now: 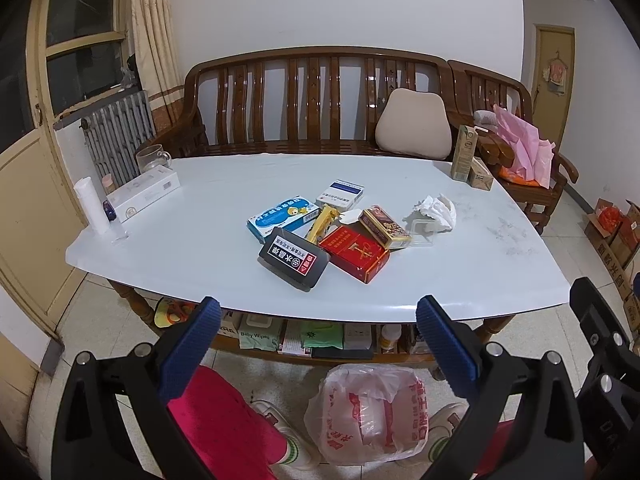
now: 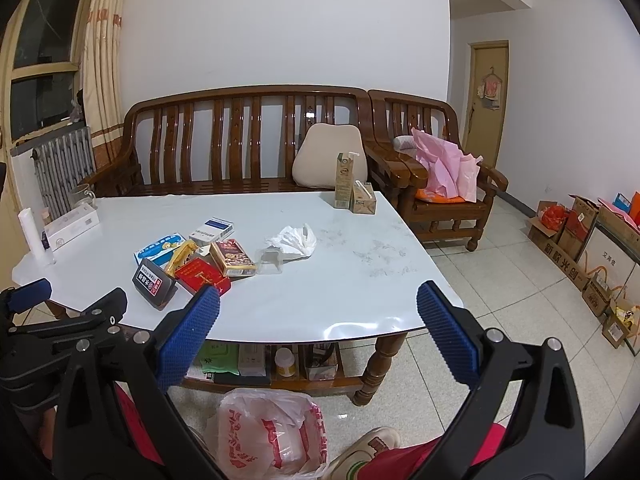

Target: Collect trash

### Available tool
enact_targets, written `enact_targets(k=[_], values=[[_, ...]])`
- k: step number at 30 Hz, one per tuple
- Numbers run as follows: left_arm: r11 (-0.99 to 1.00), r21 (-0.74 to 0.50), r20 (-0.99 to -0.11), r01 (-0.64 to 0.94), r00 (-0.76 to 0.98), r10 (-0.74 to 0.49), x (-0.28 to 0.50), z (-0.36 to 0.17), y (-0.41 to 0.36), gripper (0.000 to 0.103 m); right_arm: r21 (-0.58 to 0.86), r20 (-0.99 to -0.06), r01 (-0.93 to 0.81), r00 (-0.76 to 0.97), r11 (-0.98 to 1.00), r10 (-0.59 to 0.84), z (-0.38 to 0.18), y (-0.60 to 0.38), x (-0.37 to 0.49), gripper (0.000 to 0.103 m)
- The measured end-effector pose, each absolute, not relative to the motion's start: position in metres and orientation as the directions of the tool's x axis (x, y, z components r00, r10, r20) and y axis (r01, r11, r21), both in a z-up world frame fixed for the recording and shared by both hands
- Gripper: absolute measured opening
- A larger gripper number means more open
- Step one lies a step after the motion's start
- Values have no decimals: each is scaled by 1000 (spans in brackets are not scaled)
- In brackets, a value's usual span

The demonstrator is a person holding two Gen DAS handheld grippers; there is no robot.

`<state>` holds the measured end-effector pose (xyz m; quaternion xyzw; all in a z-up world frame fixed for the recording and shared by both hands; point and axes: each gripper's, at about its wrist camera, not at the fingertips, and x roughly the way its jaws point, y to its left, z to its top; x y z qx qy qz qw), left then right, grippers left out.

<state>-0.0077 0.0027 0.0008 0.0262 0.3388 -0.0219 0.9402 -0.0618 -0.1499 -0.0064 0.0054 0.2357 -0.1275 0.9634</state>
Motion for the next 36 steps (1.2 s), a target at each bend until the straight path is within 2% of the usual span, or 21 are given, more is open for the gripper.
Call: enact_targets(k=[36], values=[[998,34,-635,60,772,-25,-10,3,6,96,-60,-453,235,860,970,-236,-7,-137,-64,97]])
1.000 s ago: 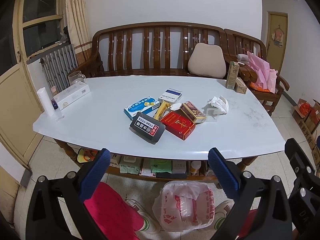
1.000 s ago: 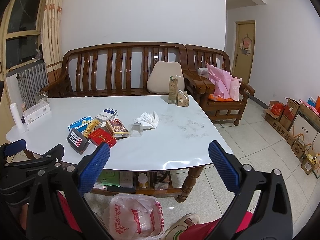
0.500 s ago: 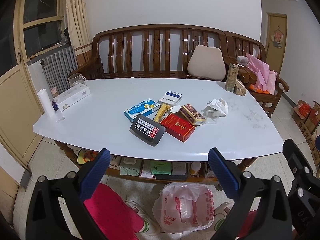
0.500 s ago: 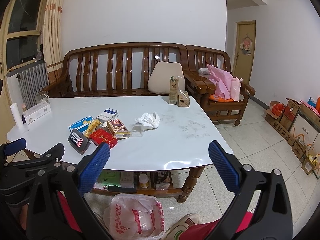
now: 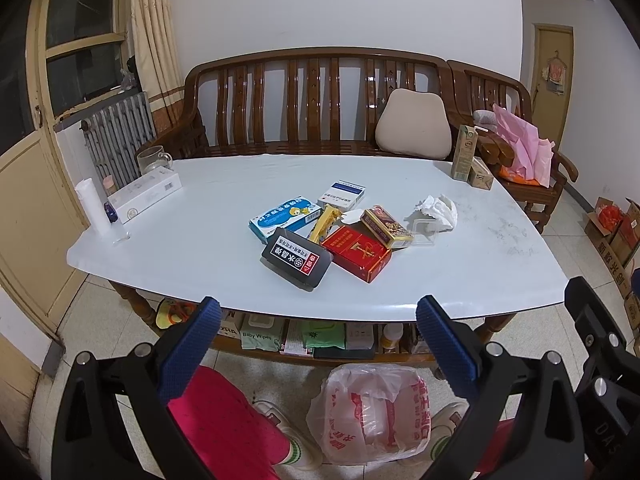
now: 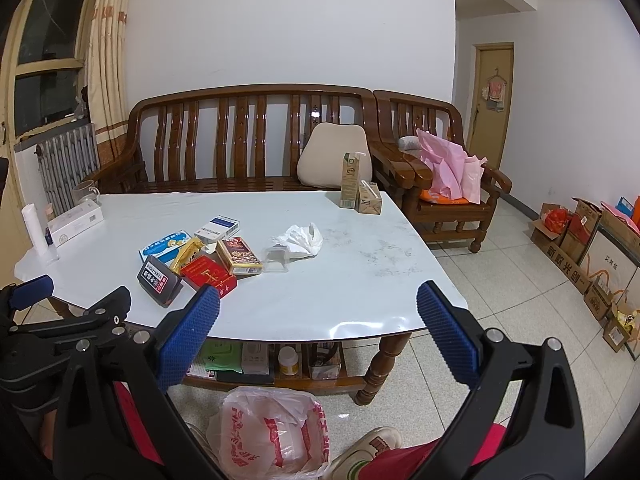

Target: Collect trash

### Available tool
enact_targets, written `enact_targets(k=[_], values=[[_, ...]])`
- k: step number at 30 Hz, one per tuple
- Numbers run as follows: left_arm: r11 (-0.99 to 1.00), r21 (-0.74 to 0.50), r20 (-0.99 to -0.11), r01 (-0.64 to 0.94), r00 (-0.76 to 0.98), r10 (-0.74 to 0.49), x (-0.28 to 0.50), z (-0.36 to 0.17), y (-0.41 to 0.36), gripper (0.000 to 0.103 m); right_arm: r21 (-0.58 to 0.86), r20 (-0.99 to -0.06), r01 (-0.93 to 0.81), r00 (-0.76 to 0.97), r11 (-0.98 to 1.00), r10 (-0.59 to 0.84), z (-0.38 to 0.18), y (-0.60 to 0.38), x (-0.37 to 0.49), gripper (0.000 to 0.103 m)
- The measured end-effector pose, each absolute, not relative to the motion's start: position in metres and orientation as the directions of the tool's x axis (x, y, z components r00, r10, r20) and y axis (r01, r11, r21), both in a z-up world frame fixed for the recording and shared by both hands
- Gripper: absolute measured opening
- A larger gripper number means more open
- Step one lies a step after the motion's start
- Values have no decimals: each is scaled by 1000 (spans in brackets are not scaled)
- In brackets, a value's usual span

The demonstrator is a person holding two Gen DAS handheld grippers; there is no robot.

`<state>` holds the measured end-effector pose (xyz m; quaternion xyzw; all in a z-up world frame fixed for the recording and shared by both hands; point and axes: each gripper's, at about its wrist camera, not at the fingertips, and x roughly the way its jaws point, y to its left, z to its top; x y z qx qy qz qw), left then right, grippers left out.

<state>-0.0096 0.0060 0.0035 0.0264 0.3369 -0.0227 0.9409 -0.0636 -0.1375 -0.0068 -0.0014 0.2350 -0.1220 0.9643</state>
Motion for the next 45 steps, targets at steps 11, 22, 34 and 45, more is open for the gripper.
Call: enact_targets(k=[11,22,34,45], values=[[998,35,-633,58,774,-23,-10,4,8,96,-61,-453,235,859,970,-237,-6,-137,-64,97],[998,36,-628,55,778,-20,-10,8,12,96,-62,-452,228,862,972,-231,-6,-132,-65,97],[986,28,-678,167,728,-104,9,17,31,96,-51,-469,152,869,987,-158,-2,-137,-58,97],[940,125,-761,317,639,-114,83,35,68,96,6,-538,-79,840,997,70,22,-184,-13,97]])
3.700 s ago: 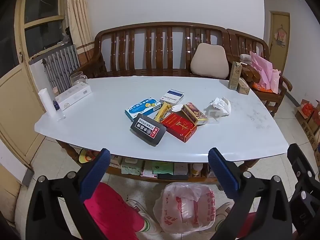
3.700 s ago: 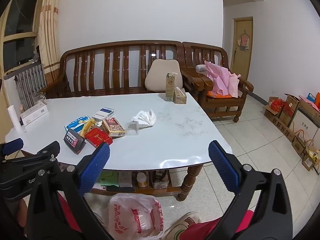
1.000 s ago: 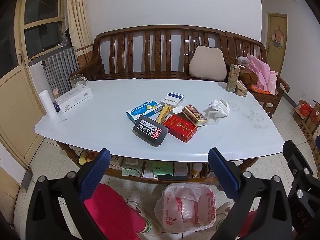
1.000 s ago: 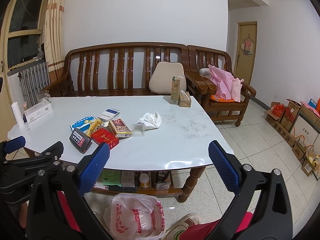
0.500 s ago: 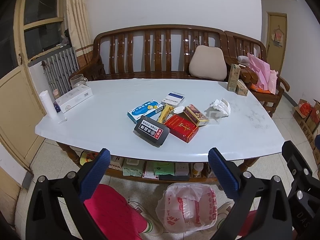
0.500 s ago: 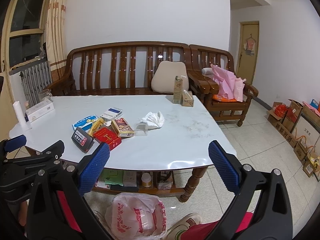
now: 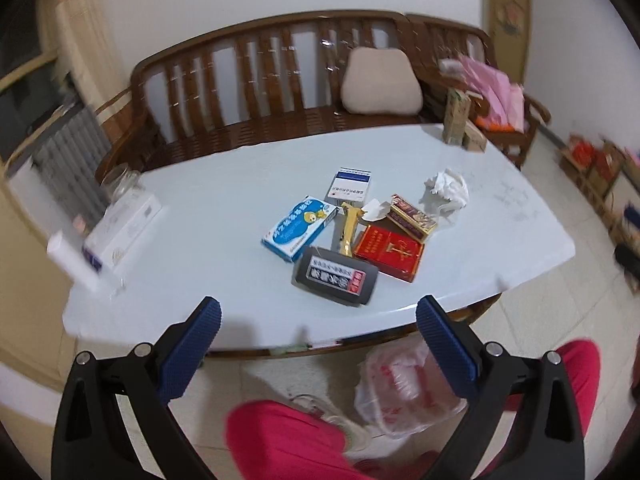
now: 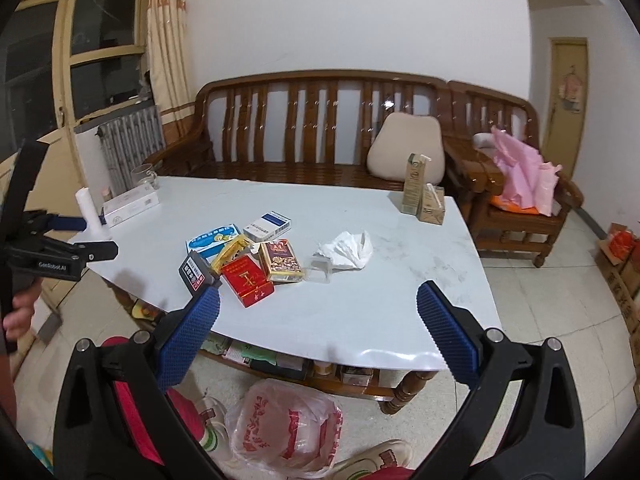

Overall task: Collect trash
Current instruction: 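Grasp the blue-and-white medicine box with the left tool while the right tool grasps the white tissue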

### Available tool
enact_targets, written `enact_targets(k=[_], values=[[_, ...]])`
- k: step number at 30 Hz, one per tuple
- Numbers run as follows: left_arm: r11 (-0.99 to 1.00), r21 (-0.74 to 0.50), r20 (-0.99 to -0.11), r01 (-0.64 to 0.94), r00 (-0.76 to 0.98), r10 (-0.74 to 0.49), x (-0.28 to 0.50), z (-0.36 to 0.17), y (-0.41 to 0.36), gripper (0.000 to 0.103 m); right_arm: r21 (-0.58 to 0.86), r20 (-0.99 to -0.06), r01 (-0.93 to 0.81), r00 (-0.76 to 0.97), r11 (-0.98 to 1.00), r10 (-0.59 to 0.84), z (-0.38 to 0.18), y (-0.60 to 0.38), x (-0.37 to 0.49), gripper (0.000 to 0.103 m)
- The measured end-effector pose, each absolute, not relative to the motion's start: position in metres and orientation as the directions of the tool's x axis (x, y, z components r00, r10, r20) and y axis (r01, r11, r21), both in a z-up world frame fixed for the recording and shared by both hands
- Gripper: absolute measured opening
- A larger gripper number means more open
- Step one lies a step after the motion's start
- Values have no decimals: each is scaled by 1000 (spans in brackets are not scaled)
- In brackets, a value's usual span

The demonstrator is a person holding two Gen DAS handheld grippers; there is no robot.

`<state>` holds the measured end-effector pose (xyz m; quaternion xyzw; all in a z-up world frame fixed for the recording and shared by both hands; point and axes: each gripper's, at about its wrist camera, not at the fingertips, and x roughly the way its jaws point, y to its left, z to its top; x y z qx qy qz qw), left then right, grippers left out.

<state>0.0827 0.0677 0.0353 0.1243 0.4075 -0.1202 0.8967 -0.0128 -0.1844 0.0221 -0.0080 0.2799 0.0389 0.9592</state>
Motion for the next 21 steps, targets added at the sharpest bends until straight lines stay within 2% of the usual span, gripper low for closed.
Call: enact_targets(k=[3,8,15,21], values=[[907,185,-789,379,608,-93,110,32,62,96,10,-559,-106,824,994,93,32,-197,9,97],[860,217,-838,461,539,-78,153,22,53,96,37,-590,-128,798,991,125,47,-214,49,97],[796,181,-898,578,428,-106,211,1,37,96,79,-610,-123,779,989,146,61,-233,102,97],[751,186,-927,633,367,-80,249,-26,26,96,148,-692,-152,690,977,212,36,-238,162,97]])
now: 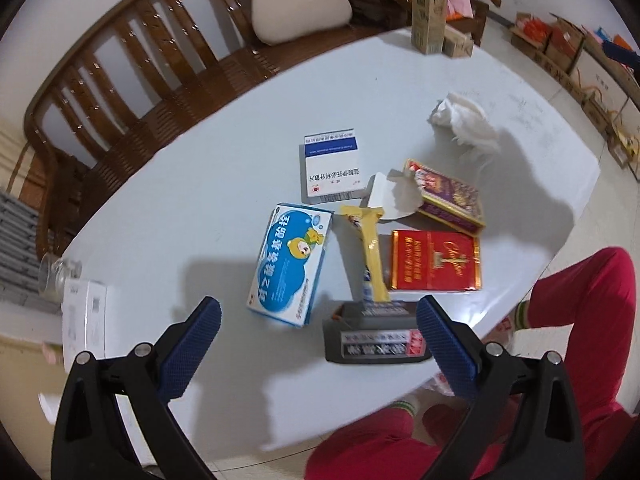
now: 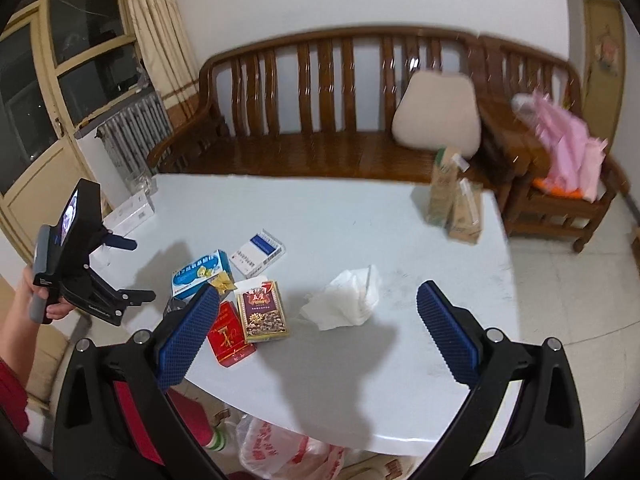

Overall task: Collect trash
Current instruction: 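Grasp the blue-and-white medicine box with the left tool while the right tool grasps the white tissue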

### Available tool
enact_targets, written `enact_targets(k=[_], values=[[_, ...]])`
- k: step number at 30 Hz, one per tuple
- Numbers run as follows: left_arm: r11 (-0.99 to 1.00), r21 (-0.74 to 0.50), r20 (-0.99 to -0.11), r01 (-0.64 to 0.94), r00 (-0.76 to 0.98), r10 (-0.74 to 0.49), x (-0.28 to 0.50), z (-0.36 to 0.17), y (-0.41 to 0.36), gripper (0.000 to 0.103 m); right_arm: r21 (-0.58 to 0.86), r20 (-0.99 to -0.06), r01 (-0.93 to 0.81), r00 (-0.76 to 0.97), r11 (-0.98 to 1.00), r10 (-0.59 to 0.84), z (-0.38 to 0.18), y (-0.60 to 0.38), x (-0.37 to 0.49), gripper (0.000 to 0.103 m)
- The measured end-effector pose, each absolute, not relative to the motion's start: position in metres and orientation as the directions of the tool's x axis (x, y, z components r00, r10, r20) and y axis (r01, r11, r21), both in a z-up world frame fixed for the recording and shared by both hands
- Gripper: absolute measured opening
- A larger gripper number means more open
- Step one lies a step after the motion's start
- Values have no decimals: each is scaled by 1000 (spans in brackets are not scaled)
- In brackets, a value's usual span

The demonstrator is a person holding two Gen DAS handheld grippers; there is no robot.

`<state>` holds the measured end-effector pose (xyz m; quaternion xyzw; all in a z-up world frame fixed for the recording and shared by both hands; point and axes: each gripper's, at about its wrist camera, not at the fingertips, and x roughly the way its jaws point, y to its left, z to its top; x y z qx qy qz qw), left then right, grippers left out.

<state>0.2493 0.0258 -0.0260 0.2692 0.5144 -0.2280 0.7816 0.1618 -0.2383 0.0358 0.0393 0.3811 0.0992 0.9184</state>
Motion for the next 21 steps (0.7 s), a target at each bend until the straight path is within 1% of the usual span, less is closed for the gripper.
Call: enact_targets(k=[7,18,21], values=[[739,169,-952,652,302,-48,289,-63,27,96,185,-780,-150,578,971,238,-12,-236,217,97],[716,165,-968,678,252,-15,327,-102,31,96,213,-862,-133,440,968,250,-78,-226,275,97],[716,148,-972,682,233,-21,334,-108,31,96,218,-876,-111,415,970,245,-91,-229,287,97]])
